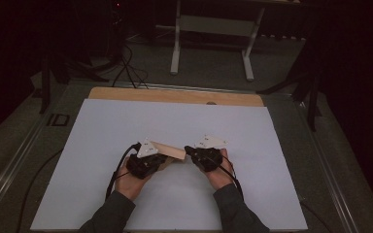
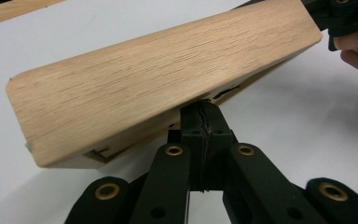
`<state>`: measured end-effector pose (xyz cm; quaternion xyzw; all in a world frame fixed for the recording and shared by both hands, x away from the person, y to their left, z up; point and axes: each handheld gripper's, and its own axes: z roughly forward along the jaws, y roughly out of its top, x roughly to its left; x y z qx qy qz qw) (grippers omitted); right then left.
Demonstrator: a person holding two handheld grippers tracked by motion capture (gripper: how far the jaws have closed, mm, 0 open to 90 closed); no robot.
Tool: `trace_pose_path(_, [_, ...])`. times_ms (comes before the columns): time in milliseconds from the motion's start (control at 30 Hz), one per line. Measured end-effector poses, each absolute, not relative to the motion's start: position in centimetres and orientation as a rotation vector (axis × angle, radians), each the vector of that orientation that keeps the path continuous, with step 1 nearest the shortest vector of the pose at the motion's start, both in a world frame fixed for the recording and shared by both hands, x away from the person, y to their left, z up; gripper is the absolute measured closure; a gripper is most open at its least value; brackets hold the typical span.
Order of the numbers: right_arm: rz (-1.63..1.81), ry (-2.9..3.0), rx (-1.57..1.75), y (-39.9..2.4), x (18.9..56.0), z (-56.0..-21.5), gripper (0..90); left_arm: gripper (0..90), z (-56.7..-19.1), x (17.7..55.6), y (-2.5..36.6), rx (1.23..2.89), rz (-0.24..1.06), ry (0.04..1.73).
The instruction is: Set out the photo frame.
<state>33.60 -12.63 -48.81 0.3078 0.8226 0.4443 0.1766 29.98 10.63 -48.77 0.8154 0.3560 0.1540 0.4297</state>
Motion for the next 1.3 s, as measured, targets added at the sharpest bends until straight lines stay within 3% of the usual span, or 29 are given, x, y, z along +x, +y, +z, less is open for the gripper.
trace_pose_path(1300, [1.262, 2.373, 0.775, -11.6, 32.0, -48.7, 89.9, 89.2, -48.9, 30.5, 11.1, 2.048, 0.418, 0.917])
